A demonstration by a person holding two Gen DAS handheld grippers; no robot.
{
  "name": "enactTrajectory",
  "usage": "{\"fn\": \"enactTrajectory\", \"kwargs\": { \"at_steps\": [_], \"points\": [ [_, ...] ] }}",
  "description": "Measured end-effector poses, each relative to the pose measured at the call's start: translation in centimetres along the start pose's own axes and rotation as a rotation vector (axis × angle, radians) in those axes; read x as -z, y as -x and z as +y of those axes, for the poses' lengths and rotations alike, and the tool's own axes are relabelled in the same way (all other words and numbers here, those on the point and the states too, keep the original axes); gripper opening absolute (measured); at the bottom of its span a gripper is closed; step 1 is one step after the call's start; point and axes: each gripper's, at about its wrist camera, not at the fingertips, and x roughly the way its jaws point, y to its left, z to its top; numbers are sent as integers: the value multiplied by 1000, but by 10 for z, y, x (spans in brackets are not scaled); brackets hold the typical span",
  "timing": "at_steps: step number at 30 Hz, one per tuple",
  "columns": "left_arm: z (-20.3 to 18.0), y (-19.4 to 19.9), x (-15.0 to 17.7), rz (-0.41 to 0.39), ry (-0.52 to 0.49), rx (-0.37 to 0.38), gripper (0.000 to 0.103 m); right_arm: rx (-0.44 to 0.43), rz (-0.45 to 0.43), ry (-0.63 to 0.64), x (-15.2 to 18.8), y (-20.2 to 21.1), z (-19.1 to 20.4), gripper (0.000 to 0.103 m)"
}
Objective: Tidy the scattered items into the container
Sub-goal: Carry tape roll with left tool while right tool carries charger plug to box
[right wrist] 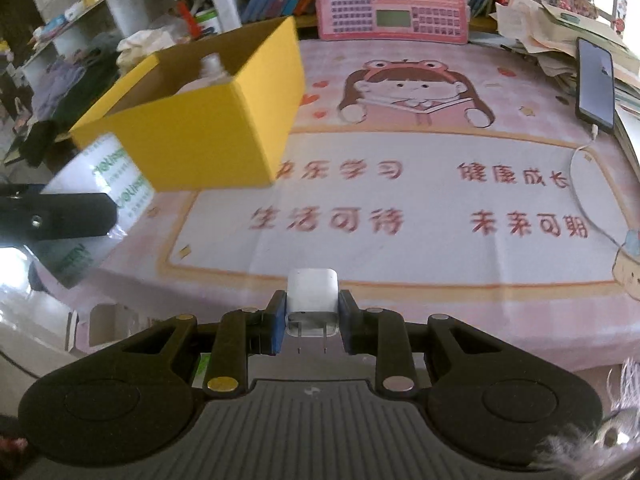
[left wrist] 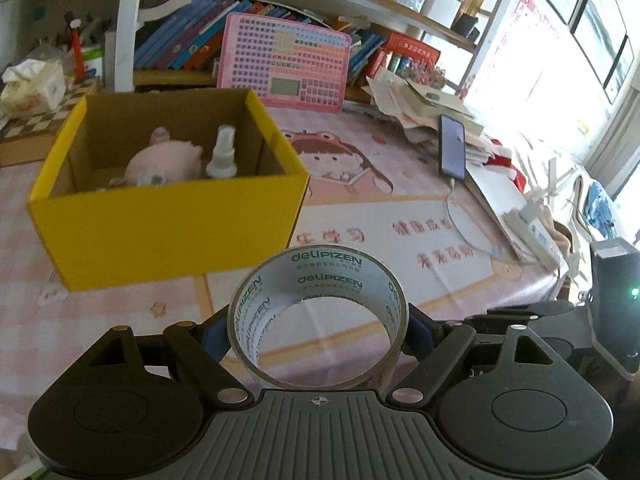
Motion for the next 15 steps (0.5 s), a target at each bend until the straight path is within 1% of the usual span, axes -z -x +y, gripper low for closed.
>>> {"fn": "enactTrajectory", "kwargs": {
  "at_steps": [7, 15],
  "points": [
    [17, 24, 21, -20, 46, 1, 86, -10, 8, 89, 5, 5, 39, 25],
    [51, 48, 42, -47, 157, -62, 86, -48, 38, 217, 4, -3, 84, 25]
  ]
}}
